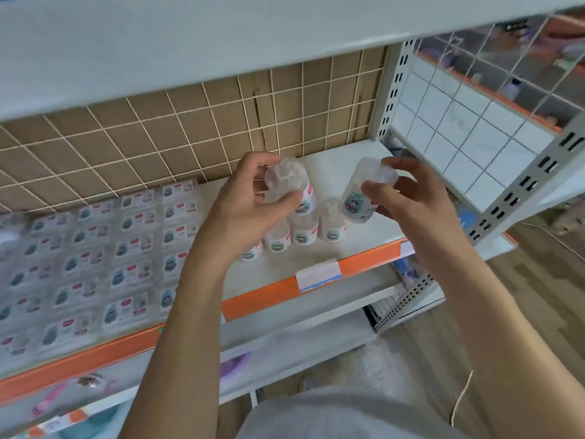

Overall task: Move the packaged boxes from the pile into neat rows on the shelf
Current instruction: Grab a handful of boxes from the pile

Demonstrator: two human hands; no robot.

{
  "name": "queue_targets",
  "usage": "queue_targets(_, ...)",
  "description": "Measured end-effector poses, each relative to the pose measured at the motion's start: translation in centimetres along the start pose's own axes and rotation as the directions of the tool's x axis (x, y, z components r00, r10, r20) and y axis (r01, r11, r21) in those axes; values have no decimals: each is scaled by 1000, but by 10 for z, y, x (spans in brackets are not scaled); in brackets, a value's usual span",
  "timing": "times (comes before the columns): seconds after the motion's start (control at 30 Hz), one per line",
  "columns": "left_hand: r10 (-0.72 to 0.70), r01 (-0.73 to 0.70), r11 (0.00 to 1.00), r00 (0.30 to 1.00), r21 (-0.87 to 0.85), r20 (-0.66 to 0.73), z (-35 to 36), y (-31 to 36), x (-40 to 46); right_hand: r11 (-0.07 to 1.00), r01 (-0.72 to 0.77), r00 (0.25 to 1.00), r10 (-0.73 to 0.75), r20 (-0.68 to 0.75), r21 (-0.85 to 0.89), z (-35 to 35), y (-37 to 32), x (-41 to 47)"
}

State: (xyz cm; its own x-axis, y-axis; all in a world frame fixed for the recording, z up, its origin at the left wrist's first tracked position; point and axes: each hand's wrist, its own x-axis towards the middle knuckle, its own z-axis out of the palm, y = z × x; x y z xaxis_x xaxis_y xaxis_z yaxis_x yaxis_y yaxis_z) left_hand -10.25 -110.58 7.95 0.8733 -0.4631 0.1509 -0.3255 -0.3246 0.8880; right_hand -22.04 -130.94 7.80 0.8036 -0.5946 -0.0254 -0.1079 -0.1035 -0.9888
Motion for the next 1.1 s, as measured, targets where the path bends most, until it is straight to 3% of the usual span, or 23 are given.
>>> queue_targets(0.13,44,-51,992,997,115,67,-4,-1,30,998,22,999,-20,-34,62,6,-2,26)
queue_targets(0.37,-33,0,965,992,263,122,0,-5,73,995,54,998,-52,-23,88,14,0,73)
queue_targets(0.73,-139,5,877,960,481,242,20,-29,100,994,-101,975,107,193,-42,24,45,122)
queue_targets(1.1,-260,82,843,927,531,270,32,-51,108,992,-115,913,129,387,-58,26,64,137)
